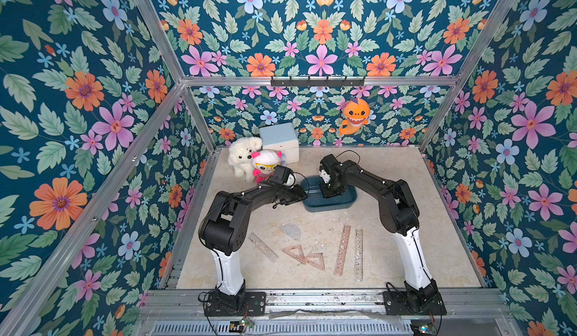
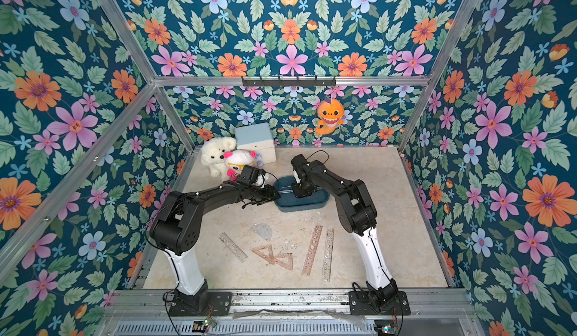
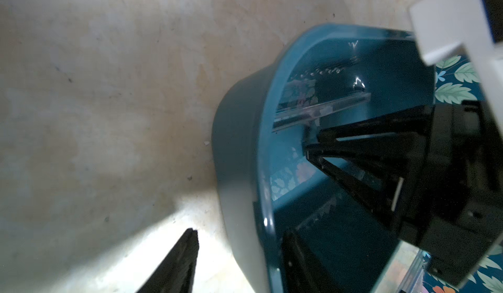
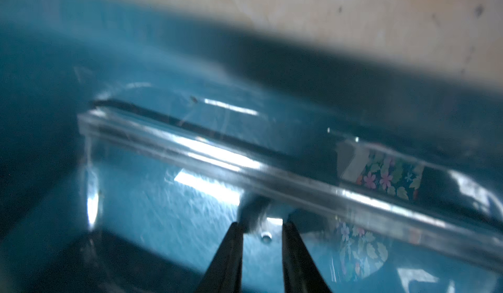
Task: Put the scattered rulers into the storage box
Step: Adjust the storage box at the center of the board.
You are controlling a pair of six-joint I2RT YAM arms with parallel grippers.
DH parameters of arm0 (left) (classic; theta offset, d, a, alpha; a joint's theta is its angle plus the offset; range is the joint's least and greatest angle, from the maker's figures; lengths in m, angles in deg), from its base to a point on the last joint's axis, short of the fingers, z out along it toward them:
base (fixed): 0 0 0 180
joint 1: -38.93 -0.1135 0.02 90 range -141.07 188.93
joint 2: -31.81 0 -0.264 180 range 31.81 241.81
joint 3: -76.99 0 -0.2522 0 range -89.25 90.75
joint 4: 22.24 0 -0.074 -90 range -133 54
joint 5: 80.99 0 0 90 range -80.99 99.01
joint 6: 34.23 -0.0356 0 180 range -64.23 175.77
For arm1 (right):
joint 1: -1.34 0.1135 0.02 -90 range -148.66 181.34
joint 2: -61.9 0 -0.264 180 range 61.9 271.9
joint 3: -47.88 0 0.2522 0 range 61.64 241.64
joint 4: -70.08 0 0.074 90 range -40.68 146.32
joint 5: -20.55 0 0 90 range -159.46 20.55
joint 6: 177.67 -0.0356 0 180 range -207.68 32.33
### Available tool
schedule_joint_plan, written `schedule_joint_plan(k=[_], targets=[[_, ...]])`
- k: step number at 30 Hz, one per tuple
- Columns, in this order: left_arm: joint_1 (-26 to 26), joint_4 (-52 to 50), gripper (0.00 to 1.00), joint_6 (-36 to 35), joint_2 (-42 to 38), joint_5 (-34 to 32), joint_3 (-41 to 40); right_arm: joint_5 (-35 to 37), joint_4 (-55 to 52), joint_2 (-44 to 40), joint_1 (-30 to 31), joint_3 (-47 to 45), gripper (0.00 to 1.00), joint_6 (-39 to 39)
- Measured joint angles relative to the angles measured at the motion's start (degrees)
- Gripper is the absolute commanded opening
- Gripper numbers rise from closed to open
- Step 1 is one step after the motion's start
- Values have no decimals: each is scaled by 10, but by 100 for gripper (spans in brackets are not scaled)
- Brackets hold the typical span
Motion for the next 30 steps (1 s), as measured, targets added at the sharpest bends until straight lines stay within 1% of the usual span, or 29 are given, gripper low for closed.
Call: schedule_joint_plan(k=[7, 17, 30], targets=[[0, 0, 56, 0, 1, 0, 0, 3, 1, -14, -27, -25, 27, -3], [0, 0, 56, 0, 3, -3, 2, -5, -6, 1, -26, 19, 27, -15], [0, 0, 57, 0, 10, -5, 7, -11, -8, 22, -26, 41, 27, -28]])
